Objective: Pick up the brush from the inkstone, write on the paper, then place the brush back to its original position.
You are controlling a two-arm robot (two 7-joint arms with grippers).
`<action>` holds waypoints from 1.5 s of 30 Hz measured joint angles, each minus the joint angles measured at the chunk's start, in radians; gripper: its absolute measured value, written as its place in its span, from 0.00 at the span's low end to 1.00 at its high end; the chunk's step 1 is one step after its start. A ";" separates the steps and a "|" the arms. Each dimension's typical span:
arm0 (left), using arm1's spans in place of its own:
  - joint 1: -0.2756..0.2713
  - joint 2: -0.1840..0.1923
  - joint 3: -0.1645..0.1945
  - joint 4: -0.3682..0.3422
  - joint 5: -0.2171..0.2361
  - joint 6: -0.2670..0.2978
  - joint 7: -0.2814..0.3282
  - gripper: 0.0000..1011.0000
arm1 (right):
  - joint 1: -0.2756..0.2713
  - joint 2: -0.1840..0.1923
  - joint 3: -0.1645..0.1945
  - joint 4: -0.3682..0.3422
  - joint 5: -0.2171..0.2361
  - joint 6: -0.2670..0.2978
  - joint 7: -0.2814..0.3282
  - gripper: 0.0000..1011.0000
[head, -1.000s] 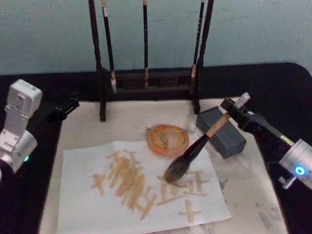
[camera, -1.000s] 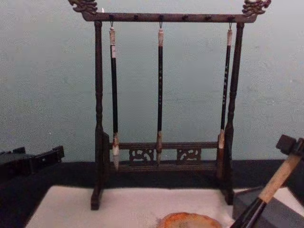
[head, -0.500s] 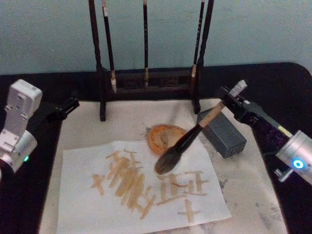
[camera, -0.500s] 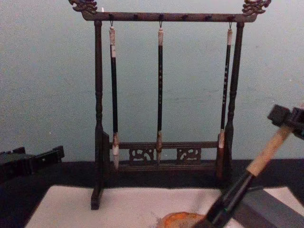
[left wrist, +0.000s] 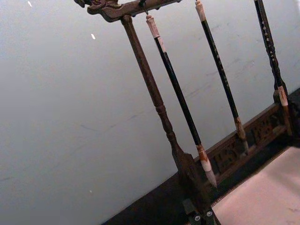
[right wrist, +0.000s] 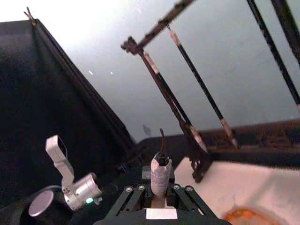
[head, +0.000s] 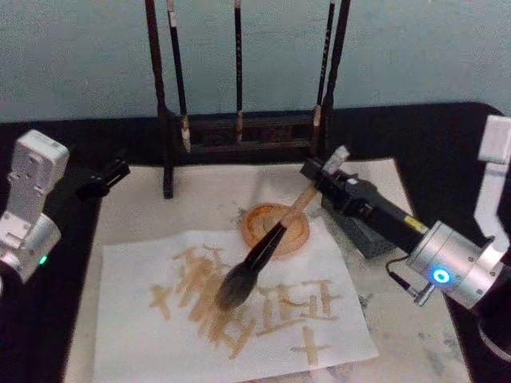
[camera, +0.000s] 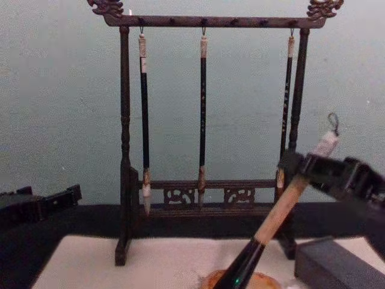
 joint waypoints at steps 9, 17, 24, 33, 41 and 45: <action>0.000 0.000 0.000 0.000 0.000 0.000 0.000 0.99 | 0.024 -0.022 -0.027 0.072 -0.008 0.015 -0.001 0.16; 0.000 0.000 0.000 0.000 0.000 0.000 0.000 0.99 | 0.018 -0.017 -0.007 0.099 -0.004 0.009 -0.007 0.16; 0.000 0.000 0.000 0.000 0.000 0.000 0.000 0.99 | 0.005 -0.004 0.020 0.109 0.010 0.002 -0.011 0.16; 0.000 0.000 0.000 0.000 0.000 0.000 0.000 0.99 | -0.031 0.023 0.063 0.098 0.039 -0.005 -0.011 0.16; 0.000 0.000 0.000 0.000 0.000 0.000 0.000 0.99 | -0.056 0.040 0.090 0.054 0.064 -0.021 0.004 0.16; 0.000 0.000 0.000 0.000 0.000 0.000 0.000 0.99 | -0.055 0.036 0.107 0.045 0.081 -0.036 0.008 0.16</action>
